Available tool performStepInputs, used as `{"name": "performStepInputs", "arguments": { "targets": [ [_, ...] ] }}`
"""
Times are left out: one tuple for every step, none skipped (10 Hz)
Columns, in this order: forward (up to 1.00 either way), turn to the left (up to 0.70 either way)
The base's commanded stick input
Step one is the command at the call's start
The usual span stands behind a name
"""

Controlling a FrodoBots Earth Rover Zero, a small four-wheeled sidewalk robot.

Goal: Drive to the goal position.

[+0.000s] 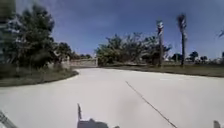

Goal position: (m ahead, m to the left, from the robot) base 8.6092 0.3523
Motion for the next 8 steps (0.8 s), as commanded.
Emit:
{"name": "performStepInputs", "arguments": {
  "targets": [
    [0.85, 0.0],
    [0.85, 0.0],
    [0.85, 0.0],
    [0.85, 0.0],
    [0.85, 0.0],
    [0.85, 0.0],
    [0.85, 0.0],
    [0.85, 0.0]
  ]
}}
